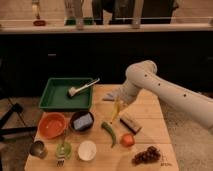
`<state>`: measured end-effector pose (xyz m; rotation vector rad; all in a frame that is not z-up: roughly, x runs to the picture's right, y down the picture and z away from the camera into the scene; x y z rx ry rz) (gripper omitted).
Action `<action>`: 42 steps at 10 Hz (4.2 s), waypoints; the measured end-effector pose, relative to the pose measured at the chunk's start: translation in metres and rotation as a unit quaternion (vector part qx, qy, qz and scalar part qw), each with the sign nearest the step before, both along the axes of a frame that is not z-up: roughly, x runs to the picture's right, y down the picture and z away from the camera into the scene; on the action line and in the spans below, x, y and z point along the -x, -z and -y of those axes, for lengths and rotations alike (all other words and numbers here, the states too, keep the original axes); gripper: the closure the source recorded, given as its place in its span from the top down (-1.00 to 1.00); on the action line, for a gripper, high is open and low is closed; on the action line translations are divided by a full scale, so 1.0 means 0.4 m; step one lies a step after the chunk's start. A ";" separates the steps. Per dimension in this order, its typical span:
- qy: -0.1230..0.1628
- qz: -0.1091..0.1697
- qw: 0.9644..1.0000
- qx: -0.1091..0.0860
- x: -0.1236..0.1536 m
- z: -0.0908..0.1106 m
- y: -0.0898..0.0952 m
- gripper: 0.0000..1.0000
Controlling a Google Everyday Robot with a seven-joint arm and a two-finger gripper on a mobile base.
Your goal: Place banana in tray
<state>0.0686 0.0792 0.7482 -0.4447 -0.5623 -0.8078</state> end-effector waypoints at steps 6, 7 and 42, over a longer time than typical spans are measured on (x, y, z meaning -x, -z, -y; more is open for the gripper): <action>0.017 0.061 0.998 -0.013 0.219 0.077 -0.045 -1.00; 0.024 0.069 0.997 -0.013 0.259 0.087 -0.054 -1.00; -0.002 0.046 0.998 -0.035 0.566 0.210 -0.360 -1.00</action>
